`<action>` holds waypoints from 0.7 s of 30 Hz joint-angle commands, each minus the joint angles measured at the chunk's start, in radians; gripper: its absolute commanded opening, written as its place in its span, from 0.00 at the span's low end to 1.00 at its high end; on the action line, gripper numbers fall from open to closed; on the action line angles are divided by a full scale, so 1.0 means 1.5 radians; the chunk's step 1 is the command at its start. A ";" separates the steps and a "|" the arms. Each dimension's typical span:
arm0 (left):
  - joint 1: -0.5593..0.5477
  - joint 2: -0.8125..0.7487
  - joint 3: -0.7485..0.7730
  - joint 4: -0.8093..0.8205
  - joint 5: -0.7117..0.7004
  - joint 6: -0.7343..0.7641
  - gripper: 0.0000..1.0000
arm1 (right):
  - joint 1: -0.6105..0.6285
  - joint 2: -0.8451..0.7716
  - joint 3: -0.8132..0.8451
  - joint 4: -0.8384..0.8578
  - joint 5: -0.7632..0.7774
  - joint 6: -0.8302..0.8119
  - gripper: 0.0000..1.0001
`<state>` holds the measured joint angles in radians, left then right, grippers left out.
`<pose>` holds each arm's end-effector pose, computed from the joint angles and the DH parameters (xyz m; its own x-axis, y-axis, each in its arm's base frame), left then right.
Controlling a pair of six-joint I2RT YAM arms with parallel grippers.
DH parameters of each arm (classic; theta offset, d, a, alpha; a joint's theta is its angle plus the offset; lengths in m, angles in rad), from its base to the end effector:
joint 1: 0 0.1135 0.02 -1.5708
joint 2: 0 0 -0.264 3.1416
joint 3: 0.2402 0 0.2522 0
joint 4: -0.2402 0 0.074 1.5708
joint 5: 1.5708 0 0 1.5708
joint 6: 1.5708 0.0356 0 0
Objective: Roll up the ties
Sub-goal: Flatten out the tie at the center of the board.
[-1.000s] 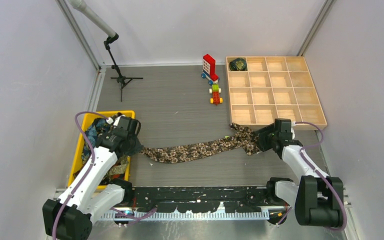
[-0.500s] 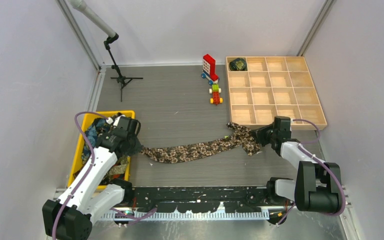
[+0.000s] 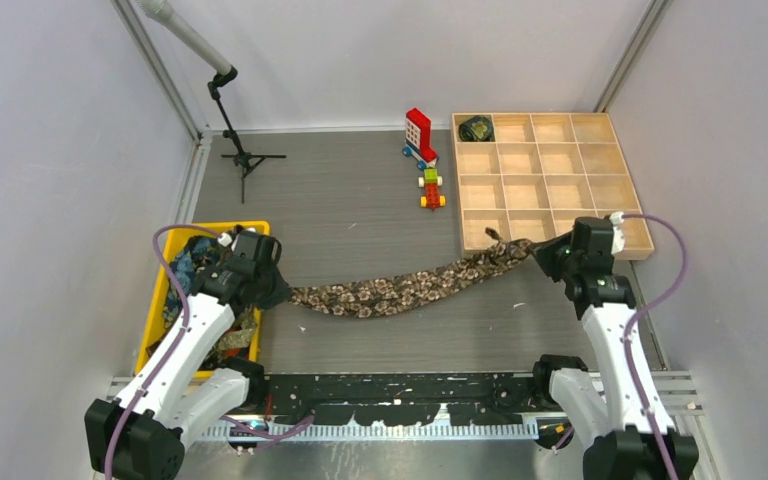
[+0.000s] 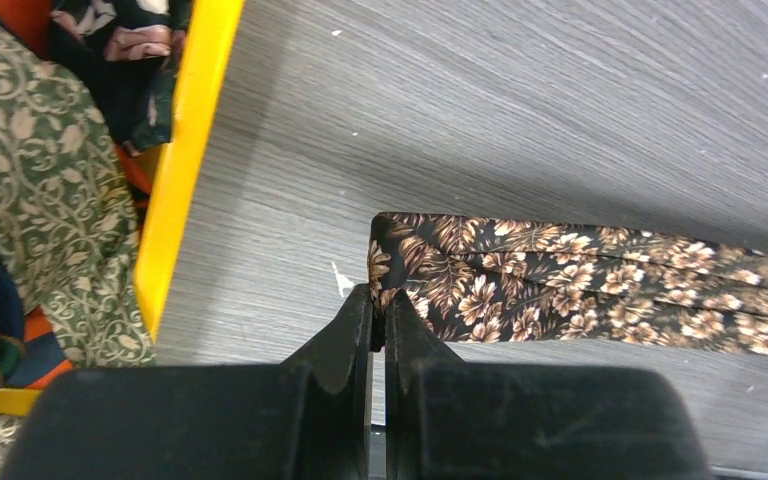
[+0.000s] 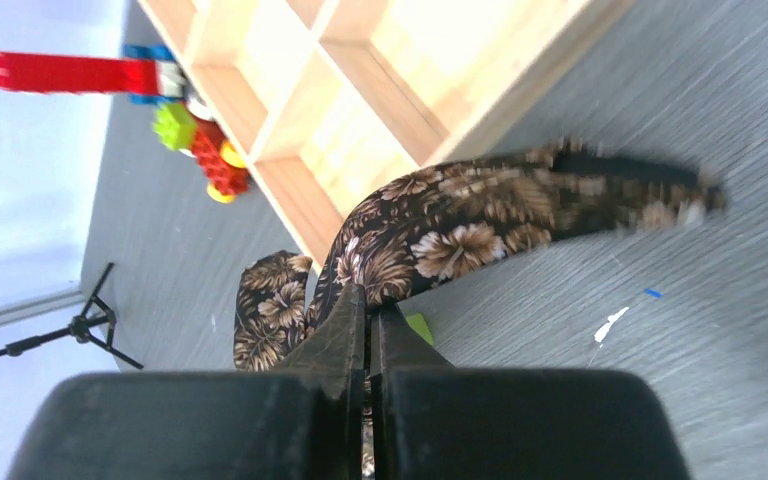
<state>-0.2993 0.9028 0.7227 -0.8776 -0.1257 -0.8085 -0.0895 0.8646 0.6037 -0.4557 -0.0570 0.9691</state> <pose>0.1560 -0.0435 0.2407 -0.7440 -0.5214 -0.4180 -0.4407 0.8530 -0.2796 0.1829 -0.0144 0.2372 -0.3320 0.8561 -0.3960 0.5656 0.5166 0.6428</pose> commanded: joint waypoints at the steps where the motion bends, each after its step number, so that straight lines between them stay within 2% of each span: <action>1: 0.003 0.000 -0.004 0.042 0.045 -0.002 0.00 | -0.003 -0.076 0.100 -0.201 0.108 -0.090 0.00; 4: 0.003 0.003 -0.013 0.054 0.059 0.003 0.00 | 0.002 -0.100 0.092 -0.237 0.103 -0.089 0.00; 7: 0.003 0.007 -0.023 0.062 0.067 0.004 0.00 | 0.012 -0.130 0.022 -0.241 0.082 -0.055 0.01; 8: 0.003 0.009 -0.027 0.064 0.068 0.004 0.00 | 0.016 -0.141 -0.002 -0.243 0.074 -0.038 0.06; 9: 0.003 0.011 -0.030 0.065 0.069 0.004 0.00 | 0.020 -0.153 -0.023 -0.247 0.069 -0.017 0.17; 11: 0.003 0.016 -0.035 0.066 0.070 0.006 0.00 | 0.031 -0.179 -0.054 -0.255 0.062 0.016 0.47; 12: 0.003 0.019 -0.037 0.066 0.070 0.007 0.00 | 0.034 -0.191 -0.063 -0.259 0.059 0.021 0.57; 14: 0.003 0.024 -0.038 0.063 0.068 0.007 0.00 | 0.036 -0.210 -0.060 -0.268 0.065 0.018 0.68; 21: 0.003 0.029 -0.026 0.045 0.045 0.016 0.00 | 0.037 -0.153 0.024 -0.263 0.049 -0.043 0.70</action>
<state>-0.2989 0.9470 0.6643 -0.8116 -0.0341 -0.8036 -0.0402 0.5842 0.5480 -0.8860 0.0383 0.9550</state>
